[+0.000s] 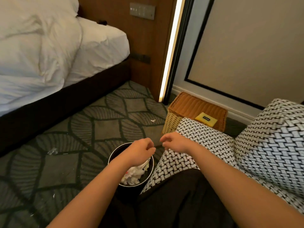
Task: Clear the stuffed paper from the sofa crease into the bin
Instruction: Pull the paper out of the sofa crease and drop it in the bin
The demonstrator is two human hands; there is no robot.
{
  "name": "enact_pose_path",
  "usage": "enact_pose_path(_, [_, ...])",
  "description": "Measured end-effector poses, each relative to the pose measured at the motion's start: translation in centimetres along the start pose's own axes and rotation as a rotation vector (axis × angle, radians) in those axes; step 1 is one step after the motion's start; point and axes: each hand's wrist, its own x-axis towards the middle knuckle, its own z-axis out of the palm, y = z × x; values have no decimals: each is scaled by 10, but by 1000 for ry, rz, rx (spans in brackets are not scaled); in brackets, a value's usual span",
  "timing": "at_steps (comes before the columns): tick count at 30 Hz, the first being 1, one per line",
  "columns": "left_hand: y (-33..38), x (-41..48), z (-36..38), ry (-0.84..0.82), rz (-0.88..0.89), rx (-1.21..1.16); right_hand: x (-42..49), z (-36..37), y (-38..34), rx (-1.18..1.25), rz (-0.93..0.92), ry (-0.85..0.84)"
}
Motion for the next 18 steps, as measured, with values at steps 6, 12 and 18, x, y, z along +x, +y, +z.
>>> enact_pose_path(6, [96, -38, 0, -59, 225, -77, -97, -46, 25, -73, -3, 95])
enact_pose_path(12, [175, -71, 34, -215, 361, -151, -194, -65, 77, -72, 62, 174])
enact_pose_path(18, [223, -99, 102, -331, 470, -144, -285, -50, 152, 4, 291, 238])
